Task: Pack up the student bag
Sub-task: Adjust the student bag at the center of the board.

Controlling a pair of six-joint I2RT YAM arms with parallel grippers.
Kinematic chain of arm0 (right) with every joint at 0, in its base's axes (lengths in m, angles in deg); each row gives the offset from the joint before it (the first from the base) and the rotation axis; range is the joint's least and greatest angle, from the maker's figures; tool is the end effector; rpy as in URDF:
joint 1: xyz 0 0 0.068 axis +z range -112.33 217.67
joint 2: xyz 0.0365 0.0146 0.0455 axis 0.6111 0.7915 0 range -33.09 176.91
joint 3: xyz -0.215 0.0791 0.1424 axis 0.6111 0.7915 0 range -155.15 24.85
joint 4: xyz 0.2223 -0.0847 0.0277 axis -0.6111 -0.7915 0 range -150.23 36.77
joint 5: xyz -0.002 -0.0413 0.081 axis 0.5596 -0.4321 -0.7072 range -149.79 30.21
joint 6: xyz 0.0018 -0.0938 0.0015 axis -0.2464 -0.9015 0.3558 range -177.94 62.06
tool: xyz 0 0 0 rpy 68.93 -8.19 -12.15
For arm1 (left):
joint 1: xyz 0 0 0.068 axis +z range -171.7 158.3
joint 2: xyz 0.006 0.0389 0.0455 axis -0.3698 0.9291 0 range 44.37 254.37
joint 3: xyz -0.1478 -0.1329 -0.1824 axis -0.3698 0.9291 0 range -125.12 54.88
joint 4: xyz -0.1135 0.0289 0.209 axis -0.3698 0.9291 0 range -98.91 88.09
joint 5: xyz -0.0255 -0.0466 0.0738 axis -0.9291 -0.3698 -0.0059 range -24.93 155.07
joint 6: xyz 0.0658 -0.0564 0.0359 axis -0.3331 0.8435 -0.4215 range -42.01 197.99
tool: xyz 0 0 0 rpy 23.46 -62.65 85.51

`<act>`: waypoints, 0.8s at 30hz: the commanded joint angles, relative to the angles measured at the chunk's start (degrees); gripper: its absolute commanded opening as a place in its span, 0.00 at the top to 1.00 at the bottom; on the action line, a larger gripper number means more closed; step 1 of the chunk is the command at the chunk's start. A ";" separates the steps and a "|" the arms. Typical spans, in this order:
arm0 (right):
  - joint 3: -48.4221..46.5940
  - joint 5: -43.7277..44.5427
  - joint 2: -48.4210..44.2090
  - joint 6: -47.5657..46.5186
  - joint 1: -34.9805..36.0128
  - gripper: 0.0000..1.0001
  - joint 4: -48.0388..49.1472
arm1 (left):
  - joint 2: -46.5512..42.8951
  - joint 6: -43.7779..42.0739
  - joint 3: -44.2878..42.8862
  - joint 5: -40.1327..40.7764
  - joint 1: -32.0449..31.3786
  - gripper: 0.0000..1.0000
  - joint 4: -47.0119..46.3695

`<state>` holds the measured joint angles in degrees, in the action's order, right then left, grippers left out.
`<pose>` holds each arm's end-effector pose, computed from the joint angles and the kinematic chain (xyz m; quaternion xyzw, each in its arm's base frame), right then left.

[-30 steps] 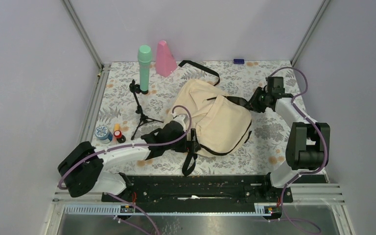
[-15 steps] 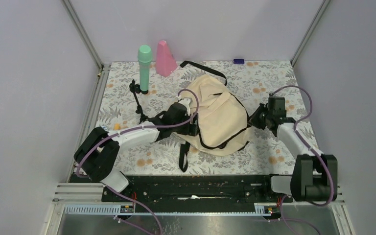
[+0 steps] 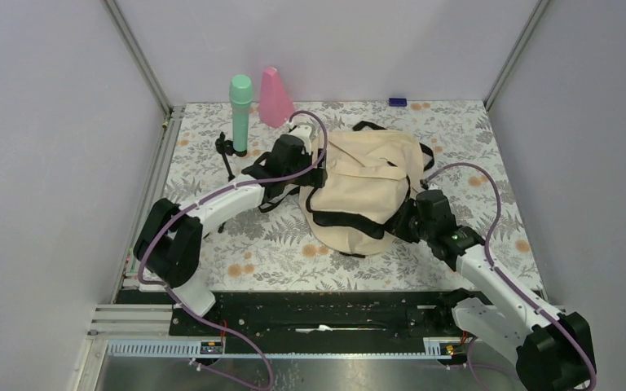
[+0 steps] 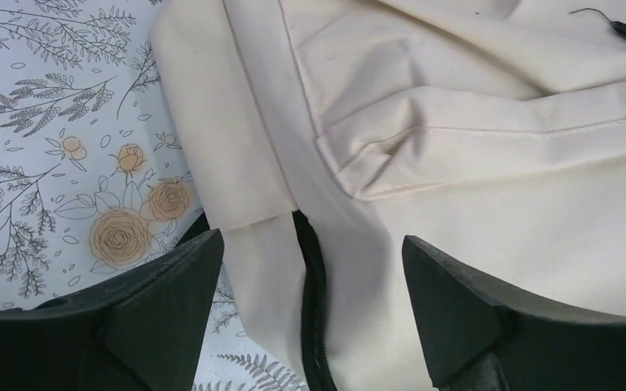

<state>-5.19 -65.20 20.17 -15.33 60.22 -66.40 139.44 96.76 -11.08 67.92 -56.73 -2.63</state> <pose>0.1988 0.0912 0.1966 0.1343 0.8816 0.2781 0.3569 0.3259 -0.2232 0.2261 0.1143 0.8810 -0.1878 0.4189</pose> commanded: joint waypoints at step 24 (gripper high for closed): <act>-15.99 0.34 8.84 -12.27 -19.47 0.39 2.60 | -4.62 -1.13 -0.63 -8.06 -21.21 0.07 -4.56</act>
<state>-16.60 -62.24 25.00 -24.38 41.00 -71.51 132.59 96.82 -9.17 59.97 -74.63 -3.43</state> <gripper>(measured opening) 0.640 0.921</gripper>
